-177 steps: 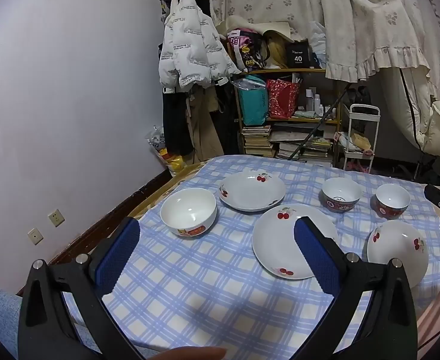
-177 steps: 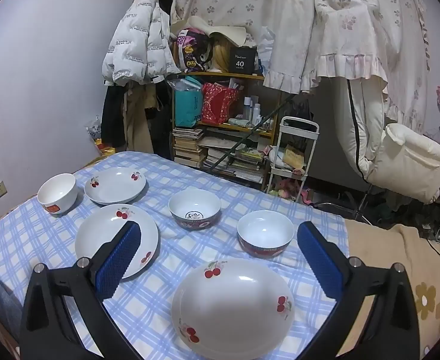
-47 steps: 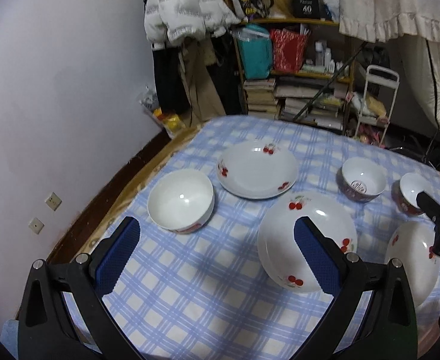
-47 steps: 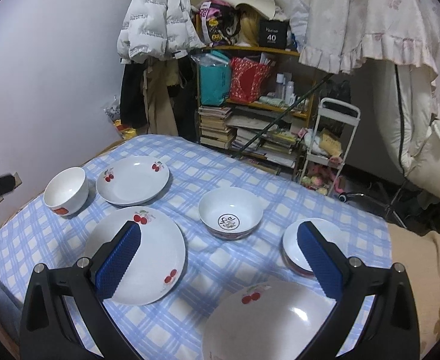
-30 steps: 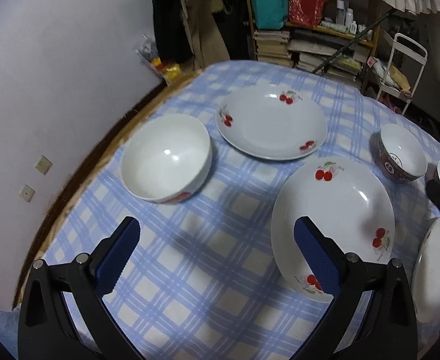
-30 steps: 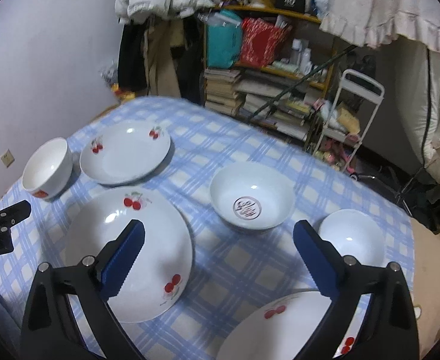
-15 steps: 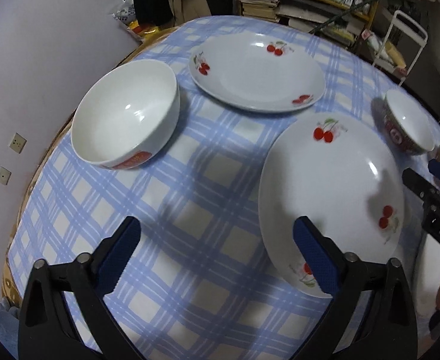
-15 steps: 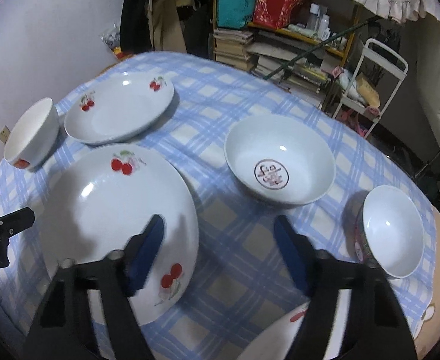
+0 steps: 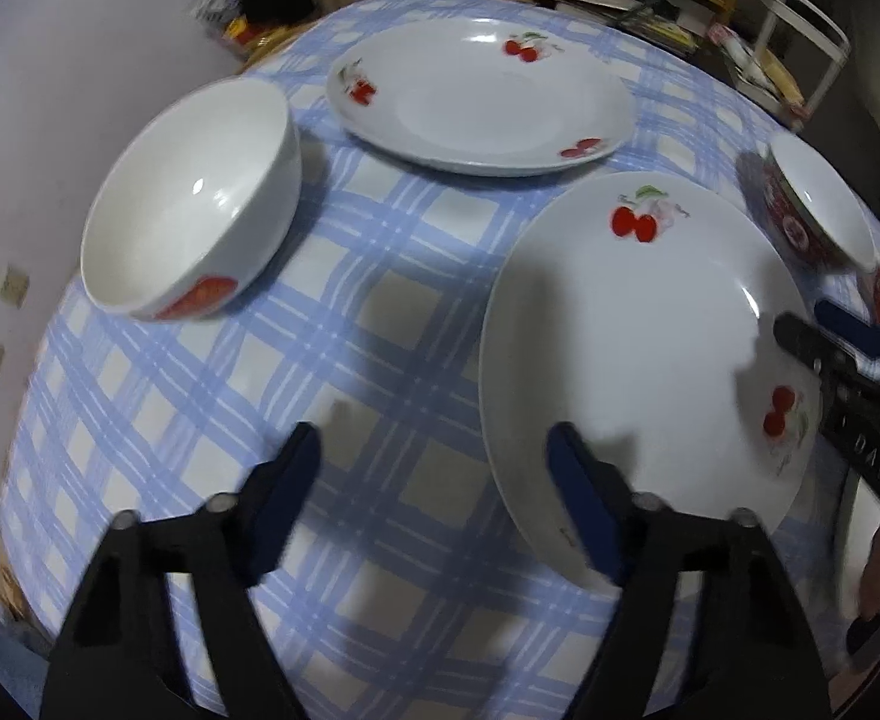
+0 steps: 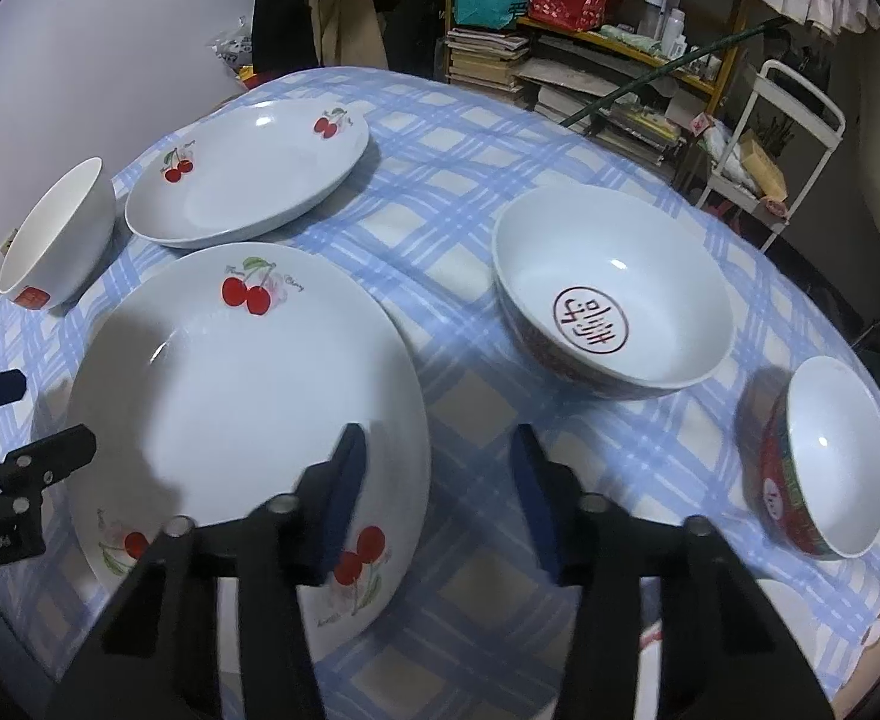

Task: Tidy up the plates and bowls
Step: 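Reach both tools to the large cherry plate and pinch its rim, then lift the large cherry plate off the cloth with both tools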

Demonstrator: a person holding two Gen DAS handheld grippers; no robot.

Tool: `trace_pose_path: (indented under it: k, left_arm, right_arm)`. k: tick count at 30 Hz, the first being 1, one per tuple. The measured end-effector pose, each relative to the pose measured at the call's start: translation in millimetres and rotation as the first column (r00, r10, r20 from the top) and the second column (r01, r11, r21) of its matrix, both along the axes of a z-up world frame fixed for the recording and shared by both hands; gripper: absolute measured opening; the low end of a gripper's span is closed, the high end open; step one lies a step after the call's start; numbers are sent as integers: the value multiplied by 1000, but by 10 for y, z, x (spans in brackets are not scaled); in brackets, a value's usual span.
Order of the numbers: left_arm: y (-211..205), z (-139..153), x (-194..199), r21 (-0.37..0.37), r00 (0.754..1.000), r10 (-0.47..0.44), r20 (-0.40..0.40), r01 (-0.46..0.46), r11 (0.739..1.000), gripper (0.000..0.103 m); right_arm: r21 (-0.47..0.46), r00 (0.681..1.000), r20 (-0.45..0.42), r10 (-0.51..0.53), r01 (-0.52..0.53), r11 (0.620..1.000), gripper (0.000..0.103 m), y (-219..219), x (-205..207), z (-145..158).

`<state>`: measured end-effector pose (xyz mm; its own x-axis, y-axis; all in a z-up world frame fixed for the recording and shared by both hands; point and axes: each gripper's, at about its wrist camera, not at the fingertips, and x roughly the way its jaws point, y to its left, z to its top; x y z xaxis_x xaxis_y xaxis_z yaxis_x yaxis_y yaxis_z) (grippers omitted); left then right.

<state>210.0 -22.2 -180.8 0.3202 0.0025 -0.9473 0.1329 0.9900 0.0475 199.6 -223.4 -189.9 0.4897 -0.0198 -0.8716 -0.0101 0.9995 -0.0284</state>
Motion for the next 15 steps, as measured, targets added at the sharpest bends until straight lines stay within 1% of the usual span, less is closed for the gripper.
trace_pose_path:
  k: [1,2,4,5,6,8,9,11,13,15]
  left_arm:
    - [17,-26,15,-25,1000,16,-19,-17,1000,63]
    - [22,-51,24,-40,999,24,-33,-25,999,54]
    - [9,-89,28,-48,999,23,-38,-25,999,50]
    - [8,-92,29,-59,999,22,-35,-24,998,47]
    - [3,-93,30,-68,999,17,-31,-19,997,44]
    - [-39,-90,32,-83,1000,-5,-15,4,997,35]
    - [-66,-94,34,-82,1000,-20,-5,19,996,32]
    - [-116,-109,37,-100,999,-47,-6,46,994,24]
    - [-182,-139,43,-104,996,-90,-27,87,991,23]
    - [-229,-140,64,-82,994,-105,-22,103,991,24]
  right_arm:
    - [11,1000,-1,1,-1,1000,43,-1,12,-12]
    - [24,1000,0,0,0,1000,42,-14,12,-20]
    - [29,1000,2,-5,5,1000,38,-20,3,-39]
    - [23,1000,3,-6,6,1000,31,-18,3,-51]
    - [25,1000,4,-2,2,1000,29,-16,5,-58]
    - [39,1000,10,-4,3,999,25,-17,3,-63]
    - [43,1000,10,-1,1,999,21,-10,4,-70]
    - [54,1000,12,10,-10,999,15,14,8,-76]
    - [43,1000,13,11,-12,999,14,44,7,-85]
    - [45,1000,15,7,-7,999,14,48,8,-91]
